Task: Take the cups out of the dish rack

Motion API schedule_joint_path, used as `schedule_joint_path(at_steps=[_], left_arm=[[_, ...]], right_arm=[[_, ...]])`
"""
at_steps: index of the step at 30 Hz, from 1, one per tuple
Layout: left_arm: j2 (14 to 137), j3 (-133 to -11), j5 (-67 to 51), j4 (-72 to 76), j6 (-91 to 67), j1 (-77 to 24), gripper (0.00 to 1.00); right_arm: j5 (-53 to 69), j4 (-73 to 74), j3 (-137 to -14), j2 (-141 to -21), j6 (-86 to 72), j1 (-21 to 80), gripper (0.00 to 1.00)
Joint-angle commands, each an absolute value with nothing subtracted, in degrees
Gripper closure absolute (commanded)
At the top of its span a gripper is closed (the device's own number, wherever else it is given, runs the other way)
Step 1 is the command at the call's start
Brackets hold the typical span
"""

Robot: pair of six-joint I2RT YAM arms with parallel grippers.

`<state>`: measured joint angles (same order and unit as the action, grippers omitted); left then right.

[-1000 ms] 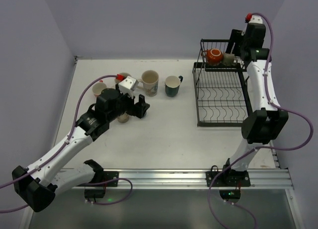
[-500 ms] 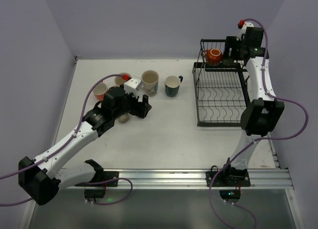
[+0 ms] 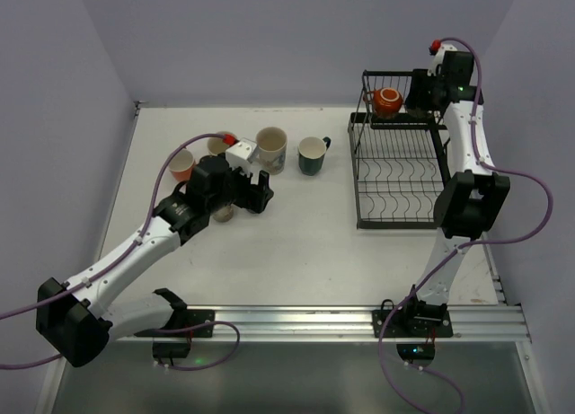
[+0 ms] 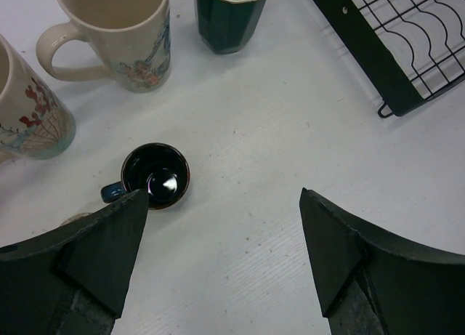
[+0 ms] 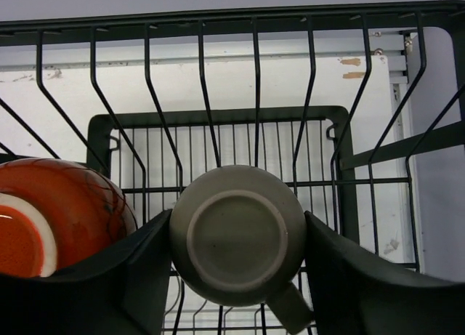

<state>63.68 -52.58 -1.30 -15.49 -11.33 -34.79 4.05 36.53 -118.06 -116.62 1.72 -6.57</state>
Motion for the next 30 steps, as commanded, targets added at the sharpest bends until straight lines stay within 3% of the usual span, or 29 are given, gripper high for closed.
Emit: schedule_joint_path(at_steps=[1, 6, 10, 19, 24, 30], left_arm=[[64.07, -53.52, -1.32, -12.83, -10.63, -34.37, 0.11], [64.25, -53.79, -1.84, -12.57, -11.25, -34.28, 0.11], [64.16, -54.23, -3.86, -11.96, -12.04, -34.28, 0.12], [60.56, -54.58, -13.86, -6.69, -15.73, -34.37, 0.27], [61.26, -53.0, -21.61, 2.62, -22.58, -34.45, 0.32], [60.3, -48.0, -28.65, 14.75, -31.19, -35.86, 0.36]], right_arm=[[3.7, 35.17, -118.57, -114.44, 3.69, -6.94, 0.5], [2.2, 25.6, -114.17, -109.87, 0.62, -6.94, 0.68], [2.81, 23.12, -115.57, -108.9, -3.24, -6.94, 0.7], [9.66, 15.3, -109.43, -100.38, -12.98, -6.77, 0.71], [16.42, 2.68, -90.91, -86.86, -23.27, -4.23, 0.72], [22.41, -14.45, -64.63, -69.45, -36.54, 9.73, 0.72]])
